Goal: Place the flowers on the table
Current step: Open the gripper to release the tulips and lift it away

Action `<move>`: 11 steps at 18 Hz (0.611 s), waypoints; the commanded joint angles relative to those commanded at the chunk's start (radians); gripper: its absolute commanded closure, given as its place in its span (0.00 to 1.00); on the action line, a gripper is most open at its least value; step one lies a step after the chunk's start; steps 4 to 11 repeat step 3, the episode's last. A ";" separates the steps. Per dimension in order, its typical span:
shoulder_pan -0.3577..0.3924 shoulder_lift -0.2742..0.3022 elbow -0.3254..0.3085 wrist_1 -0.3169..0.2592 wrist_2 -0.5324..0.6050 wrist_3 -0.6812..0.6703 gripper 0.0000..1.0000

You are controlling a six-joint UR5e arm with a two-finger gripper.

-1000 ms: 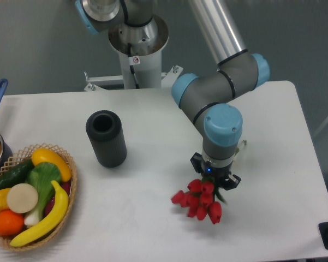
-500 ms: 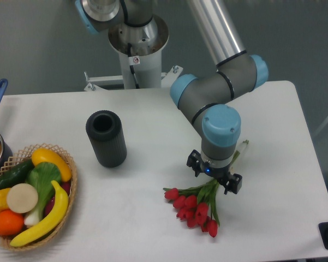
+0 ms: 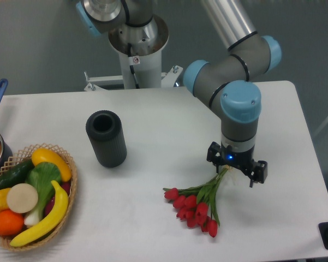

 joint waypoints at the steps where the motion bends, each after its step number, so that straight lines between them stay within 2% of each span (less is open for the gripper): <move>1: 0.000 0.002 -0.006 0.000 0.002 0.021 0.00; 11: 0.000 0.002 -0.015 0.002 0.002 0.036 0.00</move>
